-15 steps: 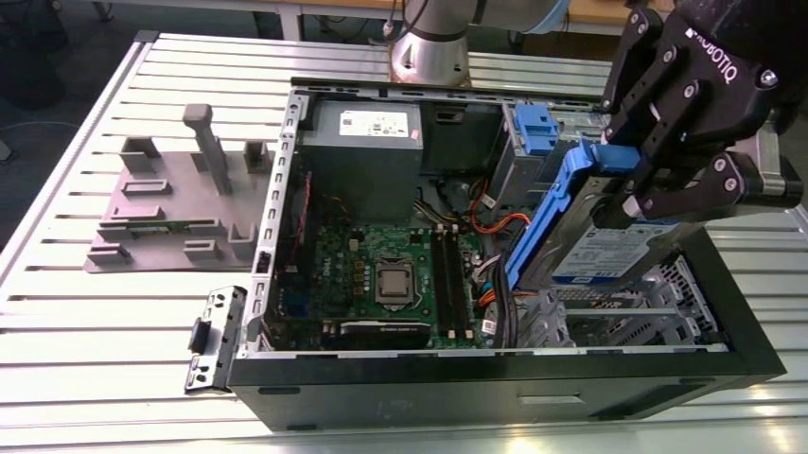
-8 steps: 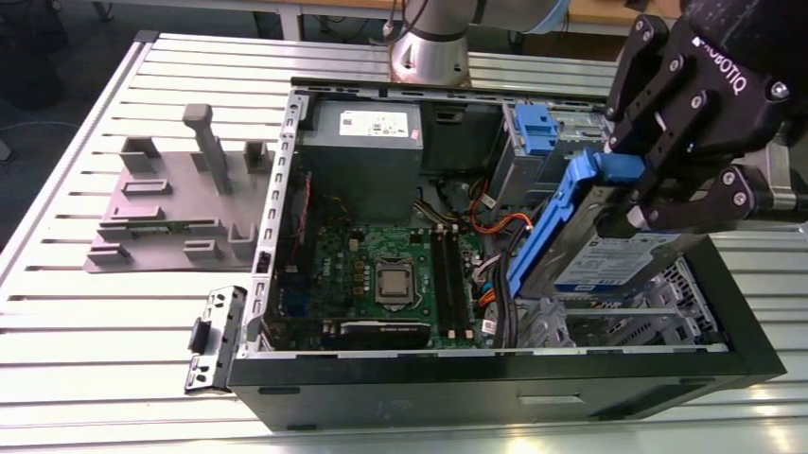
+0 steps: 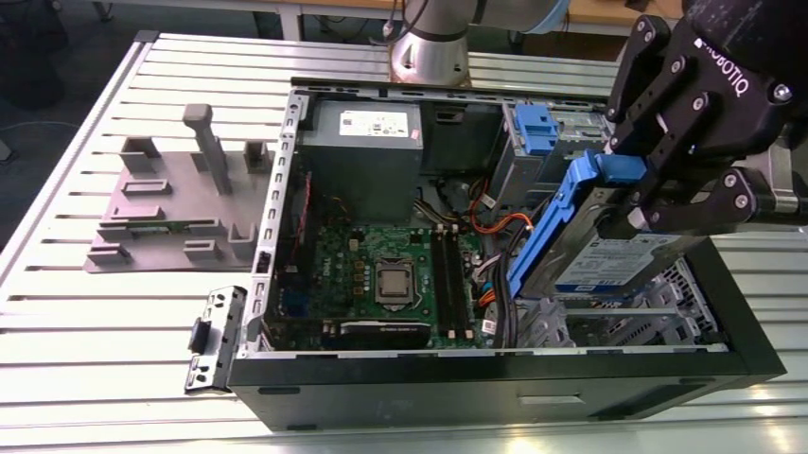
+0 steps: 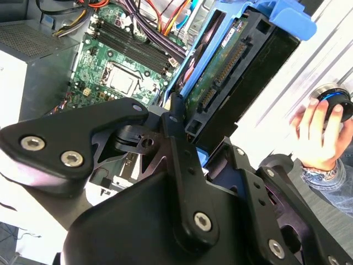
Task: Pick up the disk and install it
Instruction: 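Pick up the disk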
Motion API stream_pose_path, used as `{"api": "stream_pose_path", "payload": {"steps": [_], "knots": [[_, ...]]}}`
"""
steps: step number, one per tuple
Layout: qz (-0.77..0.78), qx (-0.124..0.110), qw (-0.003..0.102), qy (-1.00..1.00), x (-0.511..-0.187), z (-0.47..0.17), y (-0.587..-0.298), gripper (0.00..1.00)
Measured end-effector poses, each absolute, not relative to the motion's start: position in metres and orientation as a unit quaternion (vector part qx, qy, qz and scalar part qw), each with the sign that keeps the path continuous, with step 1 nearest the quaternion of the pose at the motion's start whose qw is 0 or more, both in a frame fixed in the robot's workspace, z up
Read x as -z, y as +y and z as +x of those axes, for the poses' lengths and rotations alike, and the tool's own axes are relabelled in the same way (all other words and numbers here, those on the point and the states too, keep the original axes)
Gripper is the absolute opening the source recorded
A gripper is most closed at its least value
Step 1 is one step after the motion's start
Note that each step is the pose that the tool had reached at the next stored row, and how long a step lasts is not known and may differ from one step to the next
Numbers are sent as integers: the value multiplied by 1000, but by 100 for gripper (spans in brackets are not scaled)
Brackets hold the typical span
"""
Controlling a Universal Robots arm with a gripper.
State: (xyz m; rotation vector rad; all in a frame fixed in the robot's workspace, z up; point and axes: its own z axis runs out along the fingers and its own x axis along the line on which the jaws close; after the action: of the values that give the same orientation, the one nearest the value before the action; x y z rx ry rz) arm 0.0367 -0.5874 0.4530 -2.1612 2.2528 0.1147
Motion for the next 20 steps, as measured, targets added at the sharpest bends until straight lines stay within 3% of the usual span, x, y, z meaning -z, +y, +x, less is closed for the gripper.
{"api": "stream_pose_path", "payload": {"steps": [20], "knots": [[-692, -37, 9, 721, -453, 47, -587, 36]]}}
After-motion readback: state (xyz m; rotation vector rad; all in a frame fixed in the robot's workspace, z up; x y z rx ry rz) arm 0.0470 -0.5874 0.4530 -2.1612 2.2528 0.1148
